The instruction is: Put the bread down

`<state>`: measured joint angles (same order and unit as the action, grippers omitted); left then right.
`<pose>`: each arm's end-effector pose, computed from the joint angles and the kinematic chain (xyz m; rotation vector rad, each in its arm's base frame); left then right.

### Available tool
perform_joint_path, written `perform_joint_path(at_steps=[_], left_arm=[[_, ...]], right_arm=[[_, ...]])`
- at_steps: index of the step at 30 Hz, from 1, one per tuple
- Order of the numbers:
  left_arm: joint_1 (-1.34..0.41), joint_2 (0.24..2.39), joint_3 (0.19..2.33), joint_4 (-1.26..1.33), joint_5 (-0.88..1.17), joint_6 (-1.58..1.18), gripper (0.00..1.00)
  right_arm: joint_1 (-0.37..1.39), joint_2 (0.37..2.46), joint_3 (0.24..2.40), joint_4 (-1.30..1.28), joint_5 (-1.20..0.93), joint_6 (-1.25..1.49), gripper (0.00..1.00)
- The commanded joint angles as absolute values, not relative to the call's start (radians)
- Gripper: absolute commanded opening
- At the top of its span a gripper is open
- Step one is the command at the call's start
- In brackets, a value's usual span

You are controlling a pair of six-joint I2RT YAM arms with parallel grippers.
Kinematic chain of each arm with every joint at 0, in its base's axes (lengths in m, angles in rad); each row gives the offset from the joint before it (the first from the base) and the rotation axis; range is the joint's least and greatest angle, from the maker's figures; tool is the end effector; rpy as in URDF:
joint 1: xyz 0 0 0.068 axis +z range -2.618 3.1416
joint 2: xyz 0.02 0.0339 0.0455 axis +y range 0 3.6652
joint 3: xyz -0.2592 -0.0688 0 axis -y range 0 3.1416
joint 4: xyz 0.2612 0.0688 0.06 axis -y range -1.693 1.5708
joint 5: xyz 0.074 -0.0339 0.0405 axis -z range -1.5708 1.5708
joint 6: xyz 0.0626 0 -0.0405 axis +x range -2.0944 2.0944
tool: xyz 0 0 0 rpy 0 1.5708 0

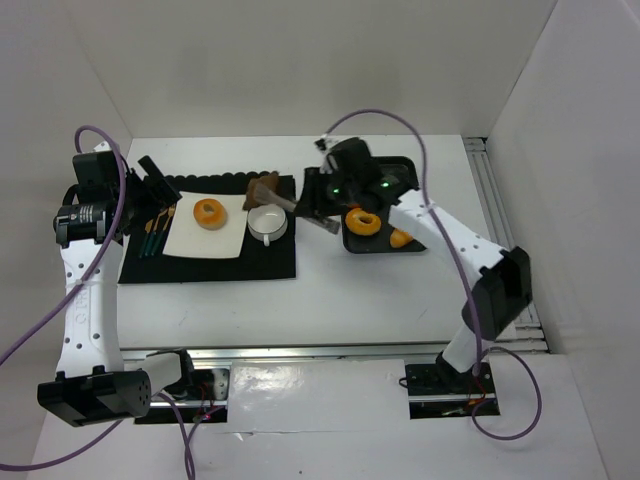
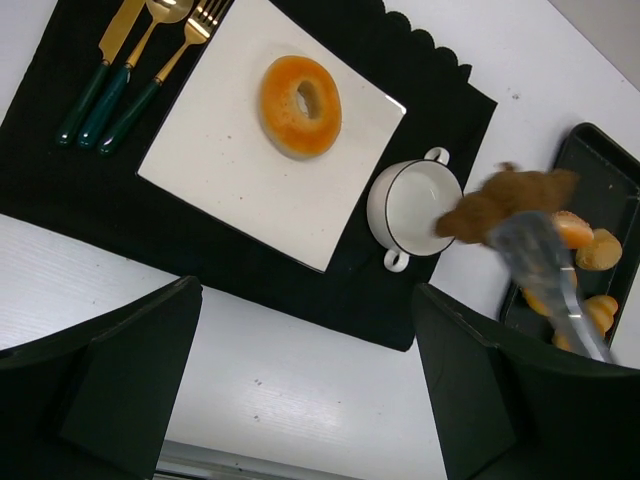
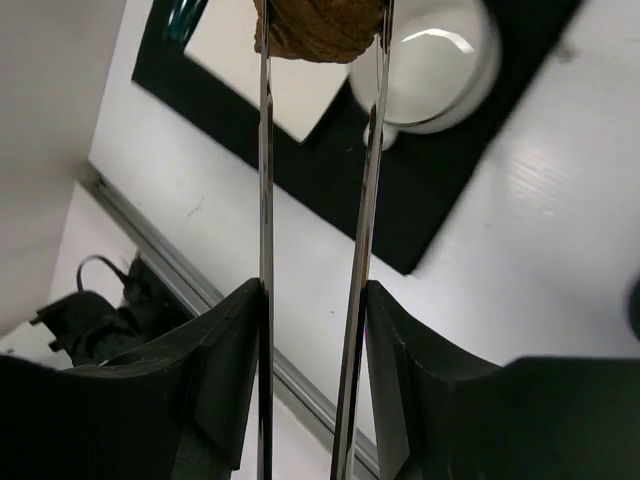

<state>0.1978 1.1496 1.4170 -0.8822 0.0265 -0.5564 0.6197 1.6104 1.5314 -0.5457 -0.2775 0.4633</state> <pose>0.2569 0.0498 0.3982 -0.7942 2.0461 -0.2314 0.3191 0.2487 0.3332 -0.3456 2.2936 0.8872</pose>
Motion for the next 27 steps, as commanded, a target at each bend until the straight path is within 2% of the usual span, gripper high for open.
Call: perform_joint_path(at_steps=[1, 8, 15, 17, 19, 21, 27], left_arm=[[0.204, 1.118, 1.456, -0.864, 0.000, -0.569, 1.00], [0.204, 1.108, 1.456, -0.874, -0.018, -0.569, 1.00], [0.204, 1.108, 1.447, -0.874, -0.018, -0.569, 1.00], [0.204, 1.108, 1.447, -0.874, -0.018, -0.560, 1.00], [0.204, 1.108, 1.447, -0.874, -0.018, -0.560, 1.00], [0.204, 1.108, 1.447, -0.874, -0.028, -0.560, 1.00], [0.204, 1.108, 1.447, -0.874, -0.028, -0.560, 1.00]], right_arm=[[0.731, 1.722, 1.630, -0.526, -0.282, 0.426, 0.35], [0.844, 1.902, 1.761, -0.505, -0.264, 0.407, 0.35], [0.853, 2.014, 1.836, -0.485, -0.264, 0.416, 0.37], [0.862, 2.045, 1.854, -0.494, -0.264, 0.416, 0.47], [0.862, 2.045, 1.875, -0.506, -0.264, 0.416, 0.52], [0.862, 2.045, 1.885, -0.515, -0.264, 0.416, 0.61], [0.853, 1.979, 1.885, -0.526, -0.225, 0.416, 0.65]])
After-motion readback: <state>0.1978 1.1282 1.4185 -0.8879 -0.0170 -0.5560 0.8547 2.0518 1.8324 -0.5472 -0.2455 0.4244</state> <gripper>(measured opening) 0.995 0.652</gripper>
